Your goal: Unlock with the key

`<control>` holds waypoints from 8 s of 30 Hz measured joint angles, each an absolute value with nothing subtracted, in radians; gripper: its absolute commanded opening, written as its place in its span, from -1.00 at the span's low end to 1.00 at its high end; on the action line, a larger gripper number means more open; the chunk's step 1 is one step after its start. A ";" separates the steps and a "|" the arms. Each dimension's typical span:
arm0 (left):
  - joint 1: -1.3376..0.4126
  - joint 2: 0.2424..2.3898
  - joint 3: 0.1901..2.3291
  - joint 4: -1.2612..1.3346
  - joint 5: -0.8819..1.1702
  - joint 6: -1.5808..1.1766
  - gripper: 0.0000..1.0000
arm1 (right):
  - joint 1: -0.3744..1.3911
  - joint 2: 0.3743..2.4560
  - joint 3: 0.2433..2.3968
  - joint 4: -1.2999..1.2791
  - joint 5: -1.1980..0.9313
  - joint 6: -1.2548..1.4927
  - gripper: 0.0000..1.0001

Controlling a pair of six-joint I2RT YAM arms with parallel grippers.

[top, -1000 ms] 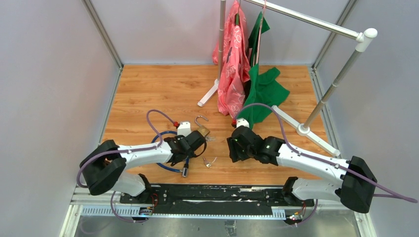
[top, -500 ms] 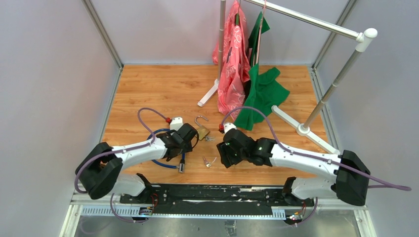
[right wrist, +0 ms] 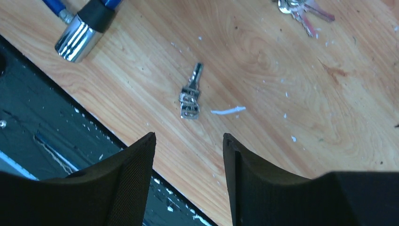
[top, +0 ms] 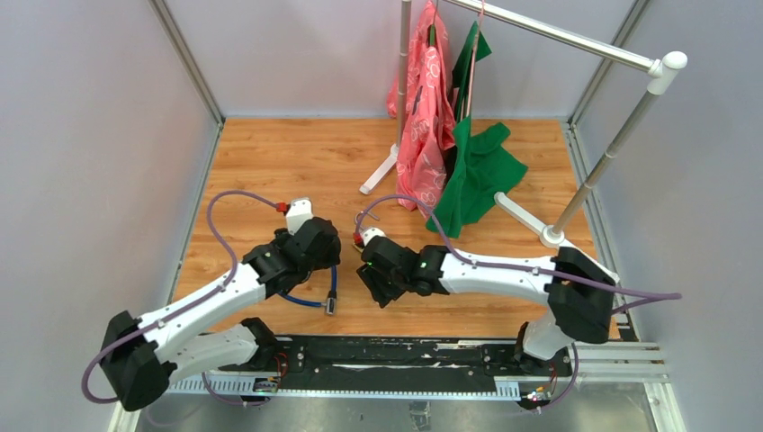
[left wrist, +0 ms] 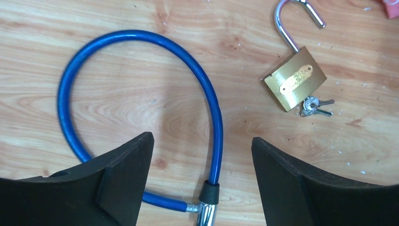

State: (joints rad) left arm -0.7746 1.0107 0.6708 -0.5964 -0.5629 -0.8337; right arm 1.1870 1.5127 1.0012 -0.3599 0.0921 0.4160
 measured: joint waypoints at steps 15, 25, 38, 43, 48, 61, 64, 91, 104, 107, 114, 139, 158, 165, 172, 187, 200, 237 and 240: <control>-0.773 0.730 0.889 -0.877 -0.658 -0.686 1.00 | 1.187 1.744 1.141 -0.392 0.074 0.461 0.03; -0.773 0.702 0.967 -0.905 -0.719 -0.484 1.00 | 1.187 1.752 1.143 -0.397 0.074 0.488 0.05; -0.773 0.630 0.812 -0.865 -0.736 -0.435 1.00 | 1.187 1.753 1.143 -0.413 0.075 0.503 0.08; -0.773 0.604 0.810 -0.853 -0.736 -0.430 1.00 | 1.187 1.757 1.143 -0.412 0.074 0.503 0.08; -0.773 0.604 0.805 -0.847 -0.736 -0.429 1.00 | 1.187 1.771 1.143 -0.413 0.073 0.503 0.04; -0.773 0.604 0.805 -0.840 -0.736 -0.429 1.00 | 1.182 1.805 1.150 -0.414 0.074 0.502 -0.12; -0.773 0.604 0.805 -0.840 -0.736 -0.429 1.00 | 1.182 1.812 1.158 -0.412 0.074 0.501 -0.15; -0.773 0.610 0.805 -0.839 -0.736 -0.429 1.00 | 1.182 1.814 1.144 -0.360 0.070 0.476 -0.96; -0.773 0.611 0.805 -0.839 -0.736 -0.429 1.00 | 1.182 1.747 1.059 -0.279 0.053 0.451 -1.00; -0.773 0.611 0.805 -0.840 -0.736 -0.429 1.00 | 1.182 1.736 1.046 -0.271 0.053 0.450 -1.00; -0.773 0.611 0.805 -0.839 -0.736 -0.429 0.98 | 1.182 1.692 1.013 -0.252 0.053 0.443 -1.00; -0.773 0.605 0.805 -0.838 -0.719 -0.421 0.82 | 1.143 1.575 0.915 -0.167 -0.034 0.424 -1.00; -0.773 0.567 0.825 -0.668 -0.175 -0.240 0.65 | 0.945 1.104 0.778 -0.133 -0.255 0.380 -1.00; -0.773 0.607 0.869 -0.588 0.147 -0.172 0.59 | 0.883 0.997 0.766 -0.115 -0.455 0.390 -1.00; -0.773 0.649 0.929 -0.527 0.457 -0.123 0.36 | 0.868 0.942 0.772 -0.076 -0.668 0.418 -1.00; -0.773 0.725 0.988 -0.464 0.818 -0.106 0.03 | 0.868 0.943 0.795 0.155 -0.999 0.569 -1.00; -0.799 0.772 0.987 -0.347 0.889 -0.176 -0.15 | 0.868 0.965 0.824 0.229 -1.094 0.615 -1.00; -0.881 0.868 1.158 -0.770 0.168 -0.085 -1.00 | 0.868 0.896 0.848 -0.089 -0.520 0.307 0.33; -0.881 0.902 1.214 -0.862 0.022 -0.088 -1.00 | 0.868 0.861 0.804 -0.064 -0.427 0.264 0.29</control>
